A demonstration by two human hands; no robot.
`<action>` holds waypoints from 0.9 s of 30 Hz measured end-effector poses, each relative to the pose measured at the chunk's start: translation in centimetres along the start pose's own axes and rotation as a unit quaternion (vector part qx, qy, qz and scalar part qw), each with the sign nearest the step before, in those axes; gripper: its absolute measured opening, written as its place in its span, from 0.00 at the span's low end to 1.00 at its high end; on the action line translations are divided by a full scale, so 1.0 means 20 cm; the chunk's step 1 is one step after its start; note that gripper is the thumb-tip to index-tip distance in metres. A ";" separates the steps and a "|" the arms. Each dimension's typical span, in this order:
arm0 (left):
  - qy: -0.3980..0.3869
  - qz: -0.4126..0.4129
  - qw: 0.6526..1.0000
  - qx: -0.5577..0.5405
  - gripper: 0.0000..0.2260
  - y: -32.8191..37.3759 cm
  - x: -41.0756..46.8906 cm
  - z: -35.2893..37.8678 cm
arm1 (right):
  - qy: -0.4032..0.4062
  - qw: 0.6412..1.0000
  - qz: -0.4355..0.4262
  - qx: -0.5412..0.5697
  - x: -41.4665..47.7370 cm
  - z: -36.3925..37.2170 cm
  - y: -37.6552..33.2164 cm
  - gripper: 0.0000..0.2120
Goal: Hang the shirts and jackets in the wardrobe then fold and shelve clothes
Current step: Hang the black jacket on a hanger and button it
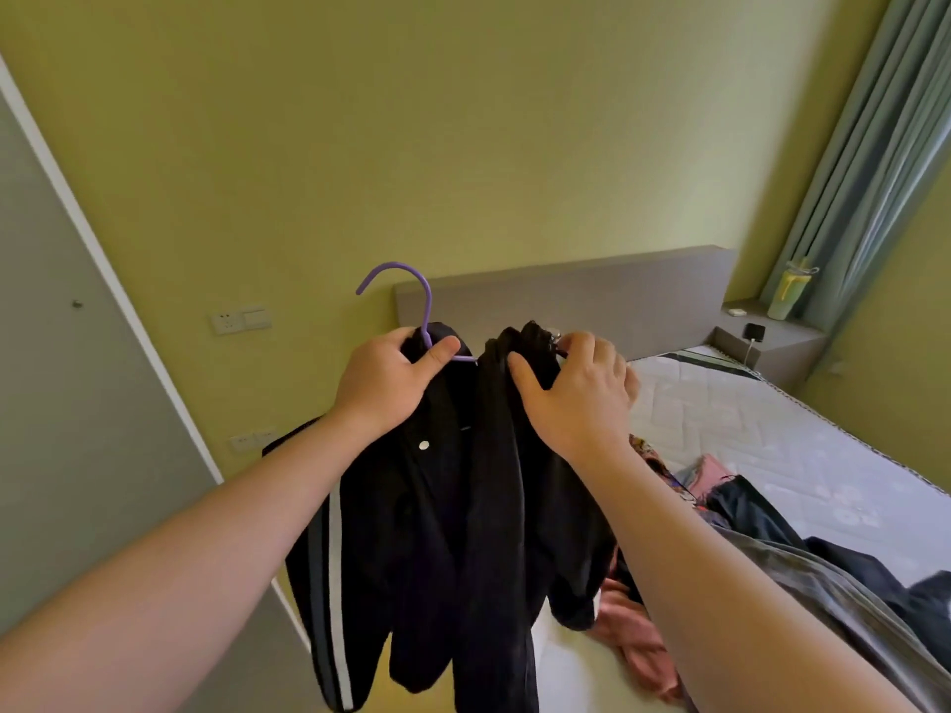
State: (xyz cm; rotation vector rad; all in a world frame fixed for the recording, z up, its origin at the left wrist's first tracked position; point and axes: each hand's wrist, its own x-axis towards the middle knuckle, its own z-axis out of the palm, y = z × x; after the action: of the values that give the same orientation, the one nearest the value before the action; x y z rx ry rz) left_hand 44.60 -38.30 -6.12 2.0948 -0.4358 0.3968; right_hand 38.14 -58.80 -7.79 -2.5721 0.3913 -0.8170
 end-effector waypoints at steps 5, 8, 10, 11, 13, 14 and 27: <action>-0.008 0.011 1.000 0.020 0.17 0.01 -0.03 -0.03 | -0.075 0.995 -0.056 -0.020 0.02 0.03 -0.01 0.33; -0.020 0.008 0.999 0.046 0.18 0.05 -0.06 -0.03 | -0.085 0.988 -0.128 0.003 -0.02 0.03 -0.10 0.26; -0.022 0.002 0.998 0.053 0.18 0.05 -0.10 -0.06 | -0.087 0.979 -0.186 0.003 -0.04 0.03 -0.15 0.23; -0.023 -0.001 0.999 0.047 0.19 0.05 -0.12 -0.08 | -0.095 0.973 -0.211 0.006 -0.05 0.03 -0.17 0.23; -0.021 -0.011 0.999 0.033 0.19 0.02 -0.20 -0.16 | -0.135 0.958 -0.253 0.016 -0.06 0.02 -0.20 0.22; -0.022 -0.020 0.999 0.027 0.20 0.01 -0.25 -0.20 | -0.153 0.950 -0.271 0.016 -0.07 0.01 -0.22 0.22; 0.159 -0.160 0.966 0.126 0.08 0.02 -0.96 -0.90 | -0.144 0.867 -0.462 0.118 -0.52 0.08 -0.89 0.24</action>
State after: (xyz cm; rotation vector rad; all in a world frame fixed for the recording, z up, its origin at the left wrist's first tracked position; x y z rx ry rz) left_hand 25.46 -20.30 -5.05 2.2428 0.1505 0.6084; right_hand 33.42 -38.88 -5.78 -2.5055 -1.0476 -0.6599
